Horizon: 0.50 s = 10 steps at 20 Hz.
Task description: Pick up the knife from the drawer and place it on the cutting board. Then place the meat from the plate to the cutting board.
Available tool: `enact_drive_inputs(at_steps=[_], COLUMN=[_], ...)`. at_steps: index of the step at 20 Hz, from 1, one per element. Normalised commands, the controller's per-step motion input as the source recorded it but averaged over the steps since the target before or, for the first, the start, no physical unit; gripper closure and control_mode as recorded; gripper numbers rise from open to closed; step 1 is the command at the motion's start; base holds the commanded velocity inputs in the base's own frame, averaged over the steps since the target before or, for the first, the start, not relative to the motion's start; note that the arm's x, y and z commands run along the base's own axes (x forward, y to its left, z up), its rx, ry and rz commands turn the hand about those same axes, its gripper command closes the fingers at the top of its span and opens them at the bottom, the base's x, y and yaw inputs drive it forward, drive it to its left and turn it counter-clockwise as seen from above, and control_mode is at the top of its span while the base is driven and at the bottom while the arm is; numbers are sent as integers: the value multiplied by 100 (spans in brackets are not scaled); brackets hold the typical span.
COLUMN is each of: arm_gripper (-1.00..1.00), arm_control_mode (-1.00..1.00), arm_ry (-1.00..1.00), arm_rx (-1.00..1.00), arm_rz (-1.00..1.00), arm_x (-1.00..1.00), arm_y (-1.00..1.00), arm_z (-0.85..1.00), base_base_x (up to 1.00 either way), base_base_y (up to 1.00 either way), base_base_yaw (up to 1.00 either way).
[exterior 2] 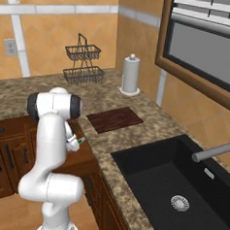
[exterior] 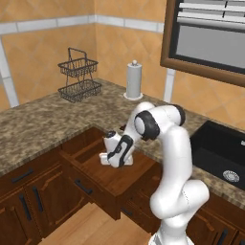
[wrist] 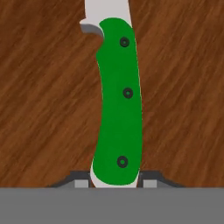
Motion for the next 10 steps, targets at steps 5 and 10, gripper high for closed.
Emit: enact_drive_inputs(at_steps=[5,10], arm_gripper=[100,100], arm_control_mode=[-100,-100], arm_ry=[20,11], arm_rx=[6,-4], arm_rz=[-1,-5], arm_x=[-96,-69], arm_y=[86,63], arm_z=[90,100], base_base_x=[0,0], base_base_y=[0,0], base_base_yaw=[0,0])
